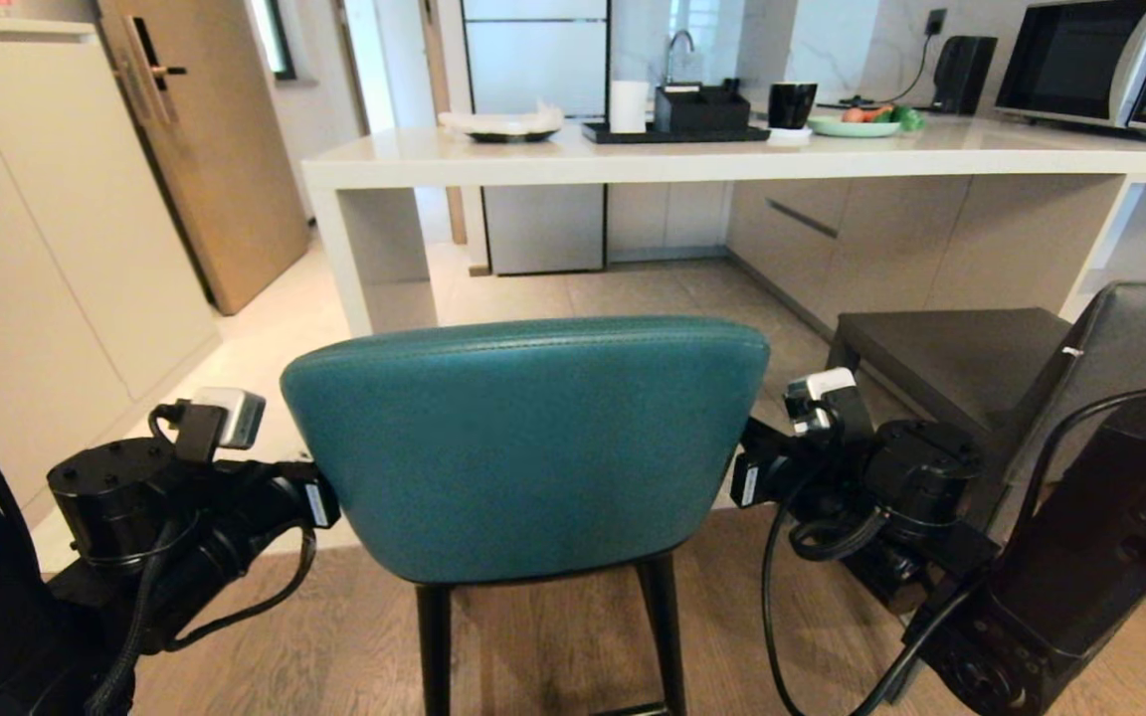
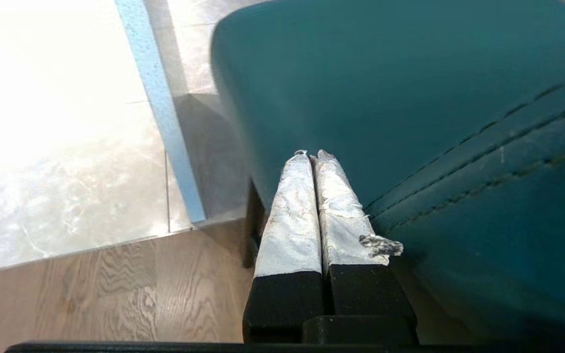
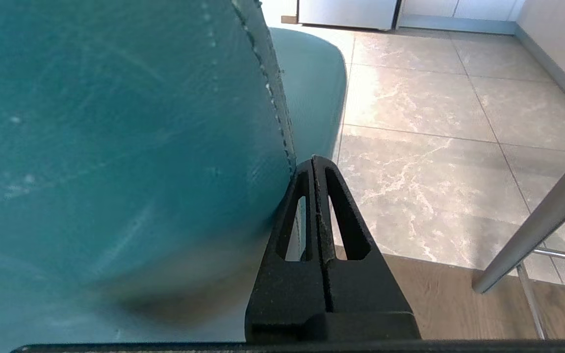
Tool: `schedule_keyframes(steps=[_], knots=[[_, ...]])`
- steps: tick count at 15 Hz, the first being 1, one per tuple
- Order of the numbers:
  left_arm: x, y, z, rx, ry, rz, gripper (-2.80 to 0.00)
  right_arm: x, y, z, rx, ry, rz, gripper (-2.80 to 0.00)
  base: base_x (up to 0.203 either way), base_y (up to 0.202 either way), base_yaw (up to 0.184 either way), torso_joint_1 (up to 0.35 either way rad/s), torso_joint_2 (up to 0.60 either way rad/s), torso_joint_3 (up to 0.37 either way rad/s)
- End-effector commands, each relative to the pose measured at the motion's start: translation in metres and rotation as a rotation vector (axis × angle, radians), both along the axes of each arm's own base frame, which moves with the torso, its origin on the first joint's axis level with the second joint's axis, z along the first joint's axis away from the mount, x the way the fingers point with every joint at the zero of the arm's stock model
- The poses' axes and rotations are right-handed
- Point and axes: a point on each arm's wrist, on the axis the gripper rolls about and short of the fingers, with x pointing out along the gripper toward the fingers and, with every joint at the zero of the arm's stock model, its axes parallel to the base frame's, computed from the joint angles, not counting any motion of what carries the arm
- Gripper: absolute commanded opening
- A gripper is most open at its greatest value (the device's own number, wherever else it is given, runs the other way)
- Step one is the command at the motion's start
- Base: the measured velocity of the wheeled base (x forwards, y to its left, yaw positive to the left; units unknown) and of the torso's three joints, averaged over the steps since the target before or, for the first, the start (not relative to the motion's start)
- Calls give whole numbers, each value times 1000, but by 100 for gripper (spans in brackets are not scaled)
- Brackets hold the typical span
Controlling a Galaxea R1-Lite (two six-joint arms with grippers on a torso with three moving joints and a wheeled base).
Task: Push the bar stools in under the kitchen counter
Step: Pull the blue chair out from under the dining table
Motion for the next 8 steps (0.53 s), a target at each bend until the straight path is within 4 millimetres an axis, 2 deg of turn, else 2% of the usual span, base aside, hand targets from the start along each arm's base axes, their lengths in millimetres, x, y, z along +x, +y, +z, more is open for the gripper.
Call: schedule_keyframes(steps=[1, 6, 8], knots=[[6, 2, -1, -2, -5, 14, -280, -43, 51, 3, 2, -4, 200, -280, 0, 0, 0, 0, 0, 0], [2, 5, 0, -4, -5, 23, -280, -41, 51, 3, 4, -5, 194, -280, 0, 0, 0, 0, 0, 0], [-3, 10, 11, -12, -43, 46, -280, -39, 40, 11, 22, -18, 166, -280, 0, 0, 0, 0, 0, 0]])
